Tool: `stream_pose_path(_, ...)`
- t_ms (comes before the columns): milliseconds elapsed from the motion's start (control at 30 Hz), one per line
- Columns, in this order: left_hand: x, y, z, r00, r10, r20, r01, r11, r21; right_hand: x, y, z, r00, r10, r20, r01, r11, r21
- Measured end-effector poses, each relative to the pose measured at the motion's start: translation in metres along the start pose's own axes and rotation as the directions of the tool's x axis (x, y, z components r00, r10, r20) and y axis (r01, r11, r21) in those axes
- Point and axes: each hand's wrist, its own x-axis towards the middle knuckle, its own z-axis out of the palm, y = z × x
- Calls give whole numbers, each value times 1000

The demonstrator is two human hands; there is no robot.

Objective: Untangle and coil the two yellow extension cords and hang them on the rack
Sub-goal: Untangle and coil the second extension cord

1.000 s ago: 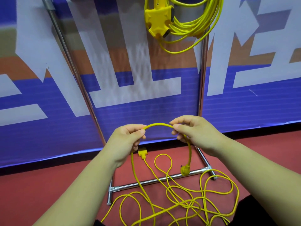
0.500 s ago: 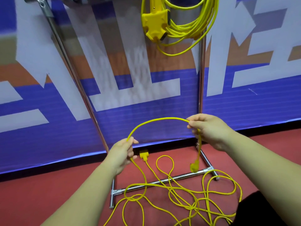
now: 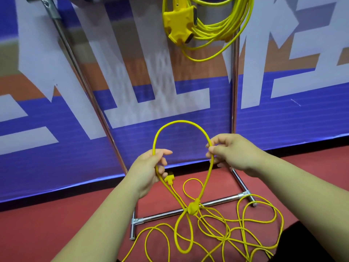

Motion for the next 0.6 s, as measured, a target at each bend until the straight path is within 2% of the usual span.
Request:
stream_pose_path(67,-1,-3,0,1000,1,15,-2,997,78,-2,-8,1,999,-3,-45,9,991,132)
stream_pose_path(200,-6,-8,7,999,-15,50,9,993,117,-4,-18,2,991,18,-136,29,943,332)
stream_pose_path(467,-14,-15,31,990,-73,122,50,981,185,-6,-21,17,993,60,-99,-3,869,494)
stream_pose_path(600,-16,-18,40,986,-60,154,24,975,223,-7,-22,20,995,51,-81,0,847,532)
